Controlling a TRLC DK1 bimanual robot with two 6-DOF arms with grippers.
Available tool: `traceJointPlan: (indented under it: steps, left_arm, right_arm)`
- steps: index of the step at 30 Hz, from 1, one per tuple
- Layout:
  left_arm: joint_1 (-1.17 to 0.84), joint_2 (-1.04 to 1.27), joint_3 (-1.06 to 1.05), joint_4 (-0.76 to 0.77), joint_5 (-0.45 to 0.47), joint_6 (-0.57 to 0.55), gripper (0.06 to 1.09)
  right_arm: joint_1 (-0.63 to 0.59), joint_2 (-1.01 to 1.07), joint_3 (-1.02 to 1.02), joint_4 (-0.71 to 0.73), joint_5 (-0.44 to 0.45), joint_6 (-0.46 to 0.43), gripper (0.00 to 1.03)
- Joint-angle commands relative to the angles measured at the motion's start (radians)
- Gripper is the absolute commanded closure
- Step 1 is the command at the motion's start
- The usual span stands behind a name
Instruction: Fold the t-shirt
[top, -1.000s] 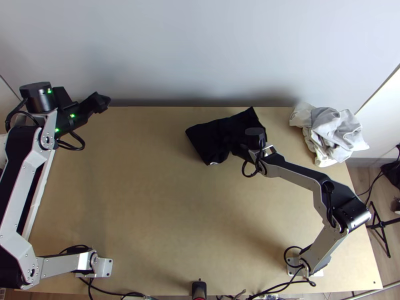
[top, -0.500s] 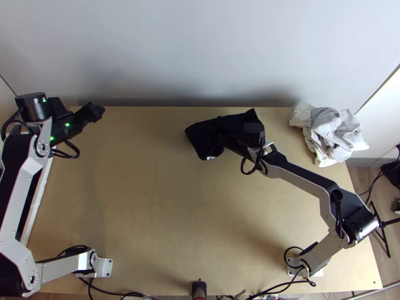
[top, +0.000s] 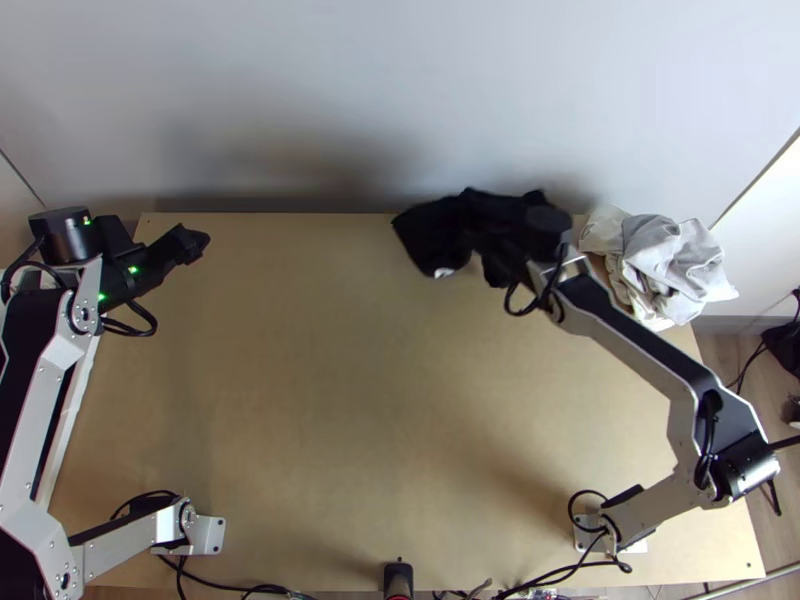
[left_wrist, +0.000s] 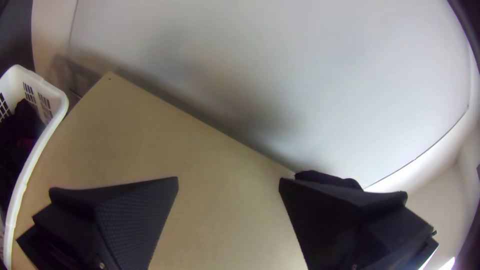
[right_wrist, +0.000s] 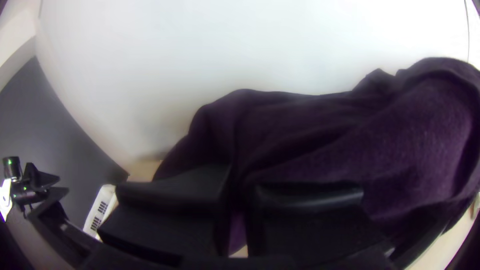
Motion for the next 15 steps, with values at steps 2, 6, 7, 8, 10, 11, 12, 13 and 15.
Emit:
traceJointPlan:
  steps: [2,6,7,8,10,11,12,13,15]
  left_arm:
    - [0.002,-0.022,-0.029,0.004,0.014,0.001,0.11]
    - [0.004,-0.025,-0.034,0.004,0.016,0.001,0.11]
    - [0.004,-0.025,-0.034,0.004,0.018,0.001,0.11]
    - [0.004,-0.027,-0.034,0.004,0.018,0.001,0.11]
    - [0.002,-0.027,-0.035,0.006,0.018,0.001,0.11]
    - [0.002,-0.027,-0.037,0.006,0.018,0.001,0.11]
    - [0.000,-0.027,-0.039,0.007,0.018,0.000,0.11]
    - [0.000,-0.027,-0.040,0.007,0.018,0.000,0.11]
    - [0.000,-0.027,-0.042,0.009,0.018,-0.004,0.11]
  right_arm:
    - [-0.124,-0.031,0.097,-0.027,0.000,-0.082,1.00]
    - [-0.204,-0.020,0.169,-0.061,-0.003,-0.116,1.00]
    - [-0.222,-0.018,0.189,-0.073,-0.006,-0.127,1.00]
    - [-0.237,-0.015,0.207,-0.084,-0.006,-0.133,1.00]
    - [-0.266,-0.011,0.250,-0.107,-0.011,-0.143,1.00]
    - [-0.280,-0.009,0.270,-0.117,-0.016,-0.147,1.00]
    - [-0.296,-0.006,0.292,-0.125,-0.020,-0.153,1.00]
    - [-0.308,-0.003,0.312,-0.133,-0.026,-0.160,1.00]
    - [-0.339,0.002,0.345,-0.142,-0.034,-0.177,1.00]
